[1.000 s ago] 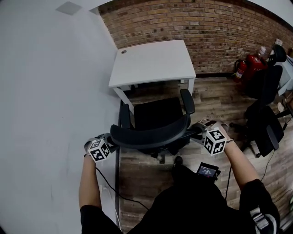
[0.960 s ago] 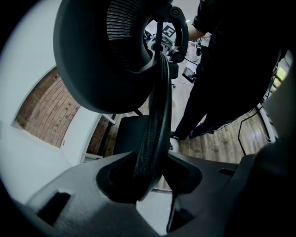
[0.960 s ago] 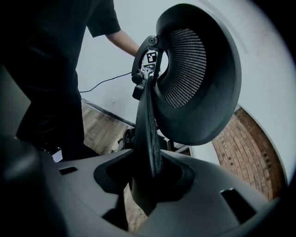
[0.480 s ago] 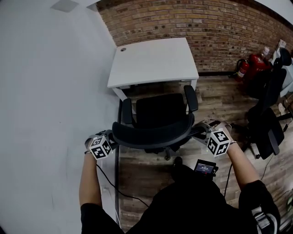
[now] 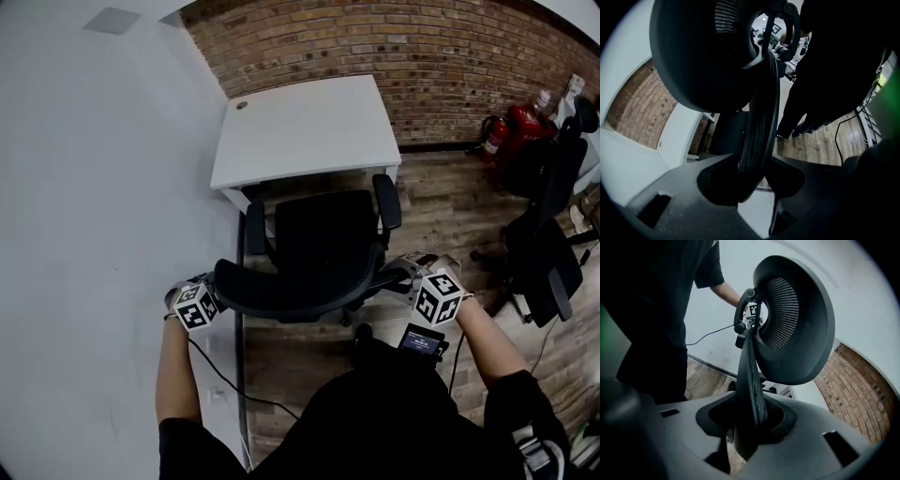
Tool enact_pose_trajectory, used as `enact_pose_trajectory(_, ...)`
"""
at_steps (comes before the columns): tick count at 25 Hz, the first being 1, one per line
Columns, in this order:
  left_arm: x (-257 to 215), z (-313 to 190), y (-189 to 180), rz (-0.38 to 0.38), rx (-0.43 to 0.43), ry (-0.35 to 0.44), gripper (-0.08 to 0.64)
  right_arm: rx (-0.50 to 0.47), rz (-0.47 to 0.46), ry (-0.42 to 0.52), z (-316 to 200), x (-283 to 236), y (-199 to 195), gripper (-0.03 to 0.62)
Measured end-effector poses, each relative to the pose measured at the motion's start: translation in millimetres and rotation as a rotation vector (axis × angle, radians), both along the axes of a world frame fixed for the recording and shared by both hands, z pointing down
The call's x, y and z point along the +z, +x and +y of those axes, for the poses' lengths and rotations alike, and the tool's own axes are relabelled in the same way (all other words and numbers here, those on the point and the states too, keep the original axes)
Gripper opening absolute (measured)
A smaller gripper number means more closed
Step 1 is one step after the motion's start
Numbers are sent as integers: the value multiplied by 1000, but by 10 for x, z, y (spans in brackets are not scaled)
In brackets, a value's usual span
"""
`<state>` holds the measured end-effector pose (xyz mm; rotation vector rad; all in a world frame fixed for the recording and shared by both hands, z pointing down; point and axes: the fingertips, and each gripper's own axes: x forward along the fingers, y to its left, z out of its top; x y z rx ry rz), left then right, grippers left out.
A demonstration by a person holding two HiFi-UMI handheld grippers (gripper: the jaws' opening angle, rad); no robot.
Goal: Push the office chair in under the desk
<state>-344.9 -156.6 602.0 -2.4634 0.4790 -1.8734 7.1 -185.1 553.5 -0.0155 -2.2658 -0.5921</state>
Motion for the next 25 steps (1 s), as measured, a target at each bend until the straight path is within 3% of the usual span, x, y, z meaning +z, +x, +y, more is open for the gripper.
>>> enact_pose_trajectory(4,18,2,-4,-16,2,-38,172,-3,9,-8,18,19,-3,117)
enact_pose_trajectory(25,4,-169,-116,-9,20,-28,169,0,34,-46,-178,41,-154,114)
